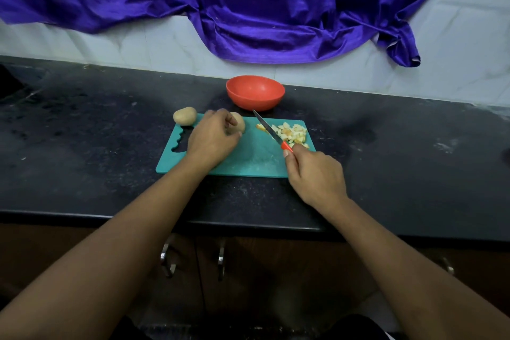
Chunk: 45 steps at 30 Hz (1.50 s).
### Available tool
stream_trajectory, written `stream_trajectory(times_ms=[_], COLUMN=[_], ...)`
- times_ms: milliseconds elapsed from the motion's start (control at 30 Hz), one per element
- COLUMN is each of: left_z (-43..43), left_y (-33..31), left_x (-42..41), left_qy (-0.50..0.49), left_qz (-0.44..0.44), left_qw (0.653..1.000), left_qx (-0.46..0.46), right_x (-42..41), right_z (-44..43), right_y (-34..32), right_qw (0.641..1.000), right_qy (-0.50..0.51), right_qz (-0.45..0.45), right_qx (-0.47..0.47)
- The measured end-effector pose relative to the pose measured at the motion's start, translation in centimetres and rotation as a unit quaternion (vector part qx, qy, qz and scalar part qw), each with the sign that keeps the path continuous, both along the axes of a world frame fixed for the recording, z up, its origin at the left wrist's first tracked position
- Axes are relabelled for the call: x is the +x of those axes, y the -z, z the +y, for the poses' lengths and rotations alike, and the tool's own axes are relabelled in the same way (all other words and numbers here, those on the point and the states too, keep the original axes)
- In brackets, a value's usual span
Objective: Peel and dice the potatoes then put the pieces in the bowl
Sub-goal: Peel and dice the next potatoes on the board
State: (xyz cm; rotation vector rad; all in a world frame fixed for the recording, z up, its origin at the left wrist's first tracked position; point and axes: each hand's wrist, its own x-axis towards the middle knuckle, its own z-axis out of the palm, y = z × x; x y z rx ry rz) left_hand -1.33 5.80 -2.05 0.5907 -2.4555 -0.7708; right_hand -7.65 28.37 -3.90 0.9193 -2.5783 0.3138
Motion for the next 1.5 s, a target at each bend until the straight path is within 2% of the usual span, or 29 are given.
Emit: stream_trajectory(times_ms=[167,233,367,500,633,700,767,833,967,1067,1200,1367,1500], left_z=[-0.1,-0.4,-1.1,-1.0,-1.3,-1.2,-0.8,-0.6,-1.3,-1.6,-1.4,-0.9,-0.7], left_y=[0.0,0.0,0.2,0.8,1.3,1.6,1.9,1.9,1.9,2.1,2.3,1.7,1.7], left_x=[-3.2,-3.8,-2.5,1.2,3.1,3.3,3.2,3.0,3.4,3.6,3.2,3.3,3.0], left_qy=[-0.021,-0.020,0.052,0.156,0.217,0.190,0.140,0.126,0.180,0.216,0.188,0.155,0.129], left_qz=[-0.115,-0.128,-0.069,-0.027,-0.017,-0.004,0.005,0.004,0.001,-0.021,-0.029,0.003,0.002], left_qw=[0.989,0.986,0.996,0.979,0.962,0.974,0.989,0.992,0.981,0.974,0.981,0.986,0.990], left_qx=[-0.093,-0.108,-0.032,0.129,0.164,0.126,0.044,0.015,0.074,0.067,0.033,0.065,0.052], right_x=[0.0,0.0,-0.1,-0.3,-0.1,0.0,0.1,0.1,0.0,-0.1,-0.2,-0.3,-0.2], right_z=[0.1,0.1,0.1,0.1,0.0,0.1,0.1,0.0,0.0,0.0,-0.1,-0.1,-0.1], right_y=[-0.1,-0.1,0.0,0.1,0.0,0.0,0.0,0.0,0.1,0.1,0.3,0.3,0.2], right_qw=[1.000,1.000,1.000,1.000,1.000,1.000,1.000,1.000,1.000,1.000,1.000,1.000,1.000], right_qy=[0.008,0.006,0.001,0.002,-0.002,-0.003,-0.003,-0.001,0.004,0.004,0.006,0.007,0.003], right_qz=[-0.005,-0.005,-0.006,-0.008,-0.007,-0.008,-0.010,-0.010,-0.008,-0.010,-0.005,-0.004,-0.006], right_qx=[-0.011,-0.015,-0.024,-0.029,-0.026,-0.030,-0.028,-0.026,-0.022,-0.020,-0.017,-0.016,-0.018])
